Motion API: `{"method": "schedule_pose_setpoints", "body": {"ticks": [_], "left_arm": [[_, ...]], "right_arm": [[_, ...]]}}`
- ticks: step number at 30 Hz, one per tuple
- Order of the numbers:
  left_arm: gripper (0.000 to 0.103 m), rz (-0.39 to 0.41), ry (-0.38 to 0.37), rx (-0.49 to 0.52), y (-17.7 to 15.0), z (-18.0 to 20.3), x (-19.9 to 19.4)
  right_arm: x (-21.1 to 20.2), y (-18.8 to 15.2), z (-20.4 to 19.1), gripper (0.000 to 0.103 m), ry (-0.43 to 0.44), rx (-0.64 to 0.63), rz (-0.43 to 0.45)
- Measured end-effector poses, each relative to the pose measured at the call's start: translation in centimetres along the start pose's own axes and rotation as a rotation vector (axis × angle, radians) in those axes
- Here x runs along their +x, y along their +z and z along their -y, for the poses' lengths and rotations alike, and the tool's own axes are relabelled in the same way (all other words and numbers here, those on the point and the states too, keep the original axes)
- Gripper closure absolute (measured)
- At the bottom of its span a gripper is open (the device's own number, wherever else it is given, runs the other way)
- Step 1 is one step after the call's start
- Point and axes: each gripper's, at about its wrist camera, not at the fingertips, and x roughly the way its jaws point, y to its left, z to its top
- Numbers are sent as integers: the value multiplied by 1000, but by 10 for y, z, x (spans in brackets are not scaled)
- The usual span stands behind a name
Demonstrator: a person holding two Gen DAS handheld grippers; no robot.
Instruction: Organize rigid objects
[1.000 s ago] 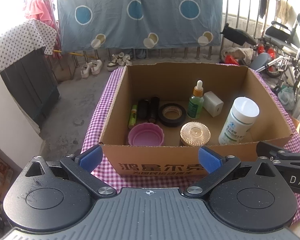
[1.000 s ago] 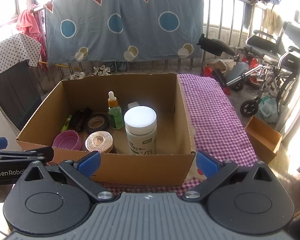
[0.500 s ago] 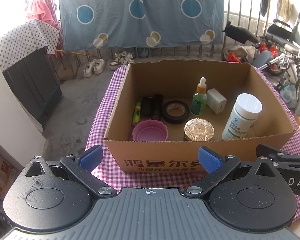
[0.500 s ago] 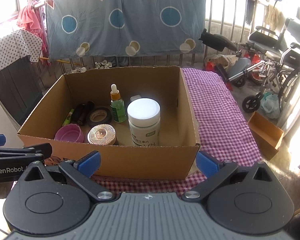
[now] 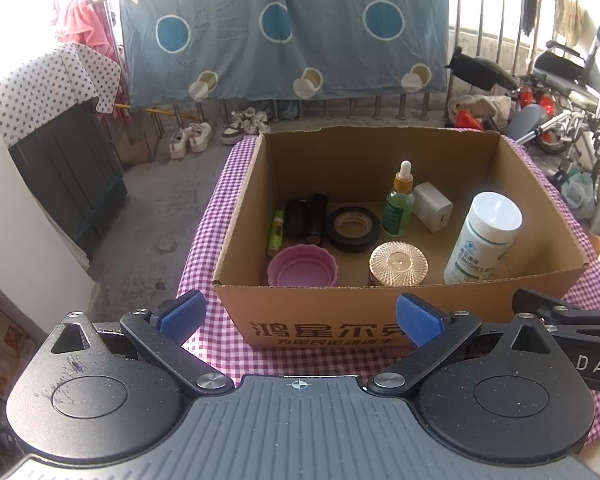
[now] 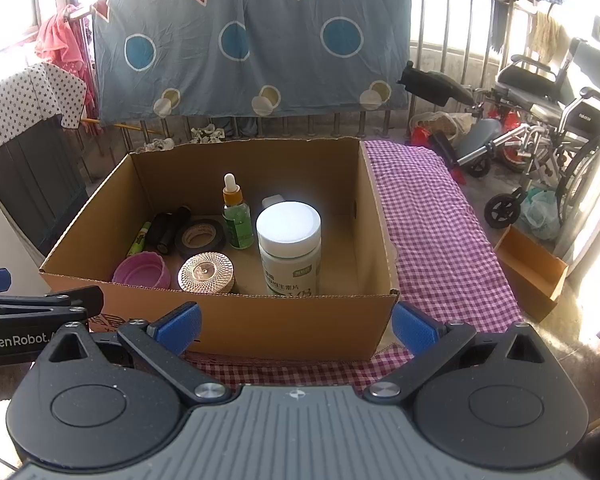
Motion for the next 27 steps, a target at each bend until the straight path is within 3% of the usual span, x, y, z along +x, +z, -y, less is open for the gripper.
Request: {"method": "schedule_pose_setpoints", "body": {"ticks": [27], "left_arm": [[1, 6, -2, -5, 3, 3, -5]], "right_arm": [[-8, 4, 1, 0, -4, -4, 12]]}}
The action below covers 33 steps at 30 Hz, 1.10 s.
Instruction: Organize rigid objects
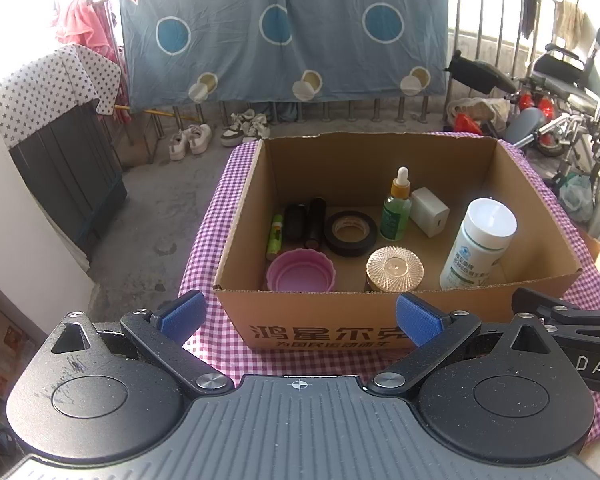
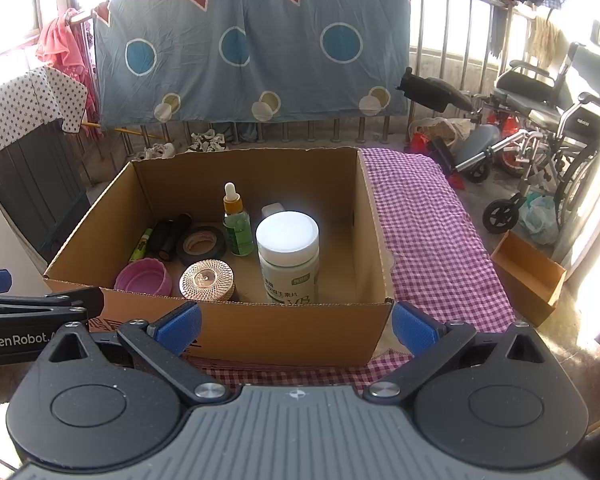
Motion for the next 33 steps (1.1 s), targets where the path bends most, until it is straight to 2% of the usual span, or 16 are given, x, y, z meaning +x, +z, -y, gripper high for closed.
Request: {"method": "schedule_pose_setpoints", "body": {"ticks": [33], "left_arm": [[1, -2, 6, 4, -1, 0, 0]], "right_arm": [[1, -1, -1, 0, 2, 1, -4]]}}
